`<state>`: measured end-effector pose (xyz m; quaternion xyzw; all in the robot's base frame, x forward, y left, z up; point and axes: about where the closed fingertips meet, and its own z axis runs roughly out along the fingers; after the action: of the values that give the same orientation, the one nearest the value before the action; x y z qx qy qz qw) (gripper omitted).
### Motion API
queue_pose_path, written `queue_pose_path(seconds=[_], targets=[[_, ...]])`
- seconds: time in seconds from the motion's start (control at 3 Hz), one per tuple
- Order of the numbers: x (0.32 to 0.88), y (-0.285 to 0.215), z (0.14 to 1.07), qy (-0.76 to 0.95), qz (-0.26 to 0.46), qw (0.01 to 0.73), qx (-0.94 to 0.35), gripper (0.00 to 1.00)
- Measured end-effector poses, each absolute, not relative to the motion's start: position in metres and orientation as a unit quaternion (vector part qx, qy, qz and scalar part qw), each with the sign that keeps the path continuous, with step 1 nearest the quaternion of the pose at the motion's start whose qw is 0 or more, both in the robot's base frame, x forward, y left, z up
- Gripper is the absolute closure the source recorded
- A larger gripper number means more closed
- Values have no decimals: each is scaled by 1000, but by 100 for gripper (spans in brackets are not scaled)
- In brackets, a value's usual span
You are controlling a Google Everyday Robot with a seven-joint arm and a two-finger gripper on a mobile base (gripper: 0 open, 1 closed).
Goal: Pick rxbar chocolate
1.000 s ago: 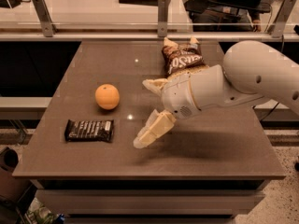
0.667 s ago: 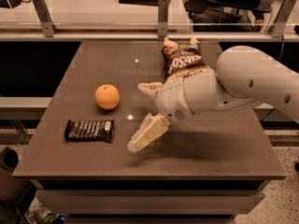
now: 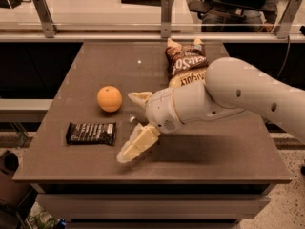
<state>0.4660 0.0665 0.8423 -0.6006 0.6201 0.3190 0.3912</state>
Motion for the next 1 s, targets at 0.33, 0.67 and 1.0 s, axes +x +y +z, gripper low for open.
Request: queue_pose_path(seconds=[0.33, 0.67, 1.0], targets=[[458, 79, 839, 616, 326, 388, -603, 0], [450, 87, 835, 615, 331, 387, -603, 0], [446, 93, 832, 614, 336, 385, -601, 17]])
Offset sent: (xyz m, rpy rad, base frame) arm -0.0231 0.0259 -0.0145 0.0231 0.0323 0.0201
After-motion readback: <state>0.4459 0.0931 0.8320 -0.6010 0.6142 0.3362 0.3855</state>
